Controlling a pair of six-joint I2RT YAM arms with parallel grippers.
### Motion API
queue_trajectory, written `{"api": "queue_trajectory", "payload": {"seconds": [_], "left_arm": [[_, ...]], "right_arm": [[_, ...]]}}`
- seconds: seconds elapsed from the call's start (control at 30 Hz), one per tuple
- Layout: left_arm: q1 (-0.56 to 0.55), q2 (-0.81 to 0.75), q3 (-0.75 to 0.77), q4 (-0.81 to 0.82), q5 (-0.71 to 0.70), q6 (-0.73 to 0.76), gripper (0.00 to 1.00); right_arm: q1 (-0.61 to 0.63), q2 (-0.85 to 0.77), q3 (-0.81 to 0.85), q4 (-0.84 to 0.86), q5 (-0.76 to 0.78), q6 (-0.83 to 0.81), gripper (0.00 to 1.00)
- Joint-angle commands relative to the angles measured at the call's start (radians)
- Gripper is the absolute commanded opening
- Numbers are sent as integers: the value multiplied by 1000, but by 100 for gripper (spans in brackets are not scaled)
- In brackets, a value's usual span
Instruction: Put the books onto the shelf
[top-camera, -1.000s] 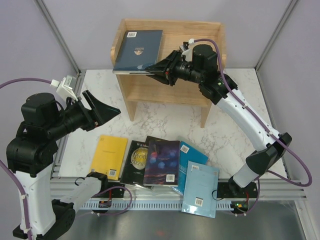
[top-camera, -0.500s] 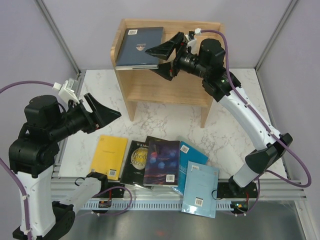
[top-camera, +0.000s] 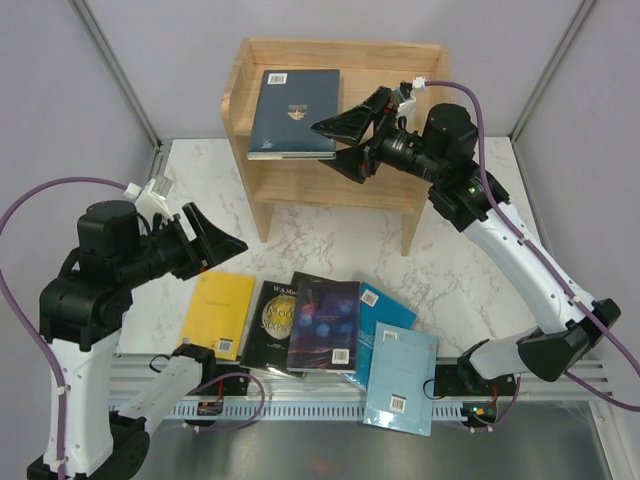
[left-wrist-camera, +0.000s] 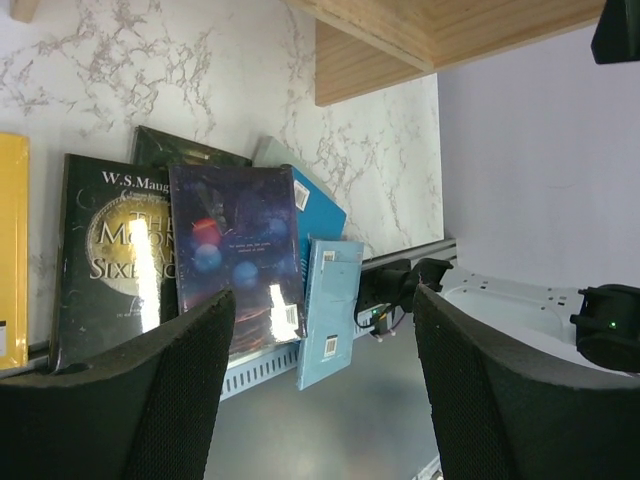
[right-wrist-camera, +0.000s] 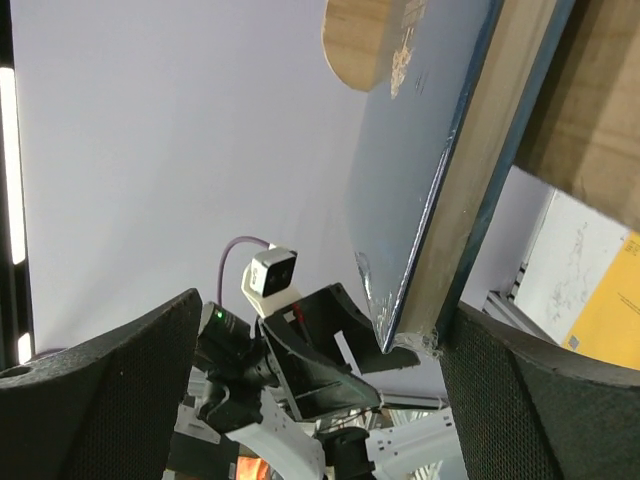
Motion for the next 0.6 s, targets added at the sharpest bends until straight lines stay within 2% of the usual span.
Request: {"api": "queue_trajectory", "payload": {"seconds": [0.0, 0.2, 0.3, 0.4, 0.43, 0.5, 0.53, 0.57], "left_arm": [[5, -5, -11, -1, -5, 21, 75], [4, -5, -45, 19, 3, 7, 74], [5, -5, -52, 27, 5, 2, 73], [4, -8, -63, 28, 5, -1, 73], [4, -8, -65, 28, 5, -2, 73], [4, -11, -72, 30, 6, -4, 73], [4, -17, -74, 31, 6, -4, 73], [4, -17, -77, 30, 5, -4, 73]], "right_arm": [[-12, -23, -85, -148, -15, 27, 98], [-7, -25, -75, -232, -40, -23, 98], [-9, -26, -45, -280, -35, -52, 93], [-9, -37, -42, -285, -29, -55, 76], [-9, -42, -39, -285, -23, -54, 65], [-9, -45, -26, -285, -17, -52, 56], [-9, -45, -20, -285, -14, -49, 46], [-9, -45, -13, -285, -12, -49, 41]]}}
